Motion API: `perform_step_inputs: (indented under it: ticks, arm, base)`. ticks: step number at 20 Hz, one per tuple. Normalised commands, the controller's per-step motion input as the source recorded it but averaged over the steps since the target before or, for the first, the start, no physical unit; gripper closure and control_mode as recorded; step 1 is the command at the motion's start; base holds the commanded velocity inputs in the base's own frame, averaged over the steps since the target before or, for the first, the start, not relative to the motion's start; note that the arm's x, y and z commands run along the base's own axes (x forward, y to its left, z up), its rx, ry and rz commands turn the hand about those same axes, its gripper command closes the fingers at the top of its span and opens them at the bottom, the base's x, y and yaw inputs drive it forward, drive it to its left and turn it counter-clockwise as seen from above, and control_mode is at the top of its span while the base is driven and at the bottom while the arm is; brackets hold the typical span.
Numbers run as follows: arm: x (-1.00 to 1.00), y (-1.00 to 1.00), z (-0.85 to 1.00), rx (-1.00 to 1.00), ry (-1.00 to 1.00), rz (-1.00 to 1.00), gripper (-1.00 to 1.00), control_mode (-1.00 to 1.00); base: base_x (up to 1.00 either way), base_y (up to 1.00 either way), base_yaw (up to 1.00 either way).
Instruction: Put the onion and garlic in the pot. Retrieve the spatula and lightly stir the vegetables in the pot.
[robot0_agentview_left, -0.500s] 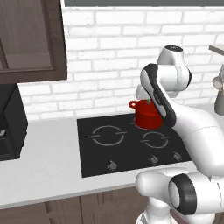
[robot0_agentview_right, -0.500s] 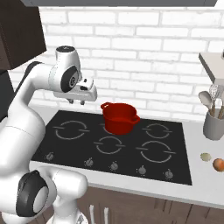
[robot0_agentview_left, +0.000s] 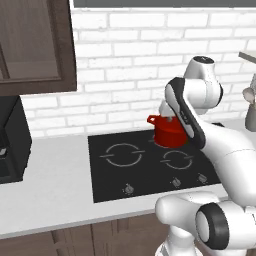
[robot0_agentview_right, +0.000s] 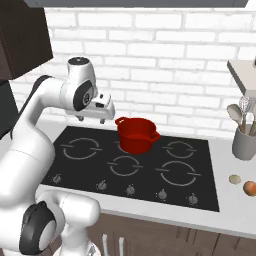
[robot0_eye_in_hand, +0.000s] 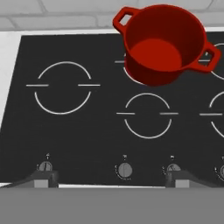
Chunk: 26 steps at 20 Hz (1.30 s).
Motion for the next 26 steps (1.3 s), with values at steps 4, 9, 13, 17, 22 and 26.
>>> perform_step_inputs:
  ticks: [4, 9, 13, 17, 22, 26]
  arm:
    - [0.0, -0.9, 0.0, 0.02, 0.0, -0.05, -1.0, -1.0]
    - [0.0, -0.4, 0.0, 0.0, 0.0, 0.0, -1.0, -1.0]
    - [-0.08, 0.01, 0.19, 0.0, -0.03, 0.0, -1.0, -1.0]
    - [-0.14, 0.18, 0.21, 0.0, -0.04, -0.01, -1.0, -1.0]
    - [0.0, 0.11, 0.02, -0.02, -0.01, -0.01, -1.0, -1.0]
    - [-0.01, 0.0, 0.0, -0.01, 0.0, 0.0, -1.0, -1.0]
  base:
    - [0.0, 0.0, 0.0]
    - [0.0, 0.0, 0.0]
    - [0.0, 0.0, 0.0]
    - [0.0, 0.0, 0.0]
    - [0.0, 0.0, 0.0]
    - [0.0, 0.0, 0.0]
